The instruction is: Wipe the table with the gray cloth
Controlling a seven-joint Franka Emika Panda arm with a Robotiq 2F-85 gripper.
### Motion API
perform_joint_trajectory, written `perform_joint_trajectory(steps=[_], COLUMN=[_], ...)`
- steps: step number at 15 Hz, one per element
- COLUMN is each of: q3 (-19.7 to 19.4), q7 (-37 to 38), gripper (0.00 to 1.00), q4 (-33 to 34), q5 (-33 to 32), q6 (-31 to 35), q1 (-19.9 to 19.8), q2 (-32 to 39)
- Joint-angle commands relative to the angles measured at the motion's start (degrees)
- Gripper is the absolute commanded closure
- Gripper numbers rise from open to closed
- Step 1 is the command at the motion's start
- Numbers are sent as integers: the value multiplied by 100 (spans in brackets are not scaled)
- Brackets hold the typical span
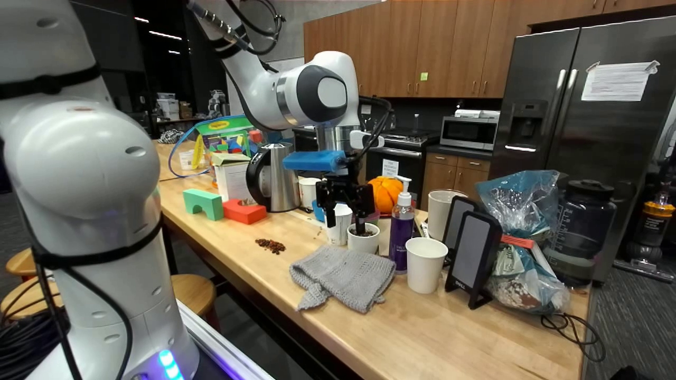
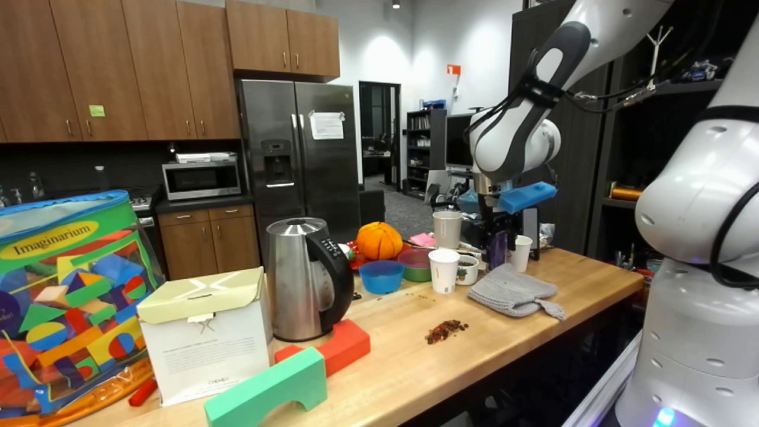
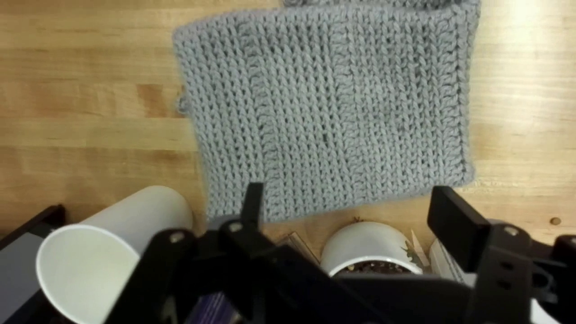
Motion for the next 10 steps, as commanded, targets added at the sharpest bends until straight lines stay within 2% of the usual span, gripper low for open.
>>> perform_joint_trajectory(steps=[1,5,10], q3=[-30,-303,-586], q7=[-91,-641,-1640], gripper=[0,0,0], q4=[-165,-118,81], q5=[-121,149,280], q6=[-85,-202,58], q1=[-179,-235,-189], q2=[-101,162,735])
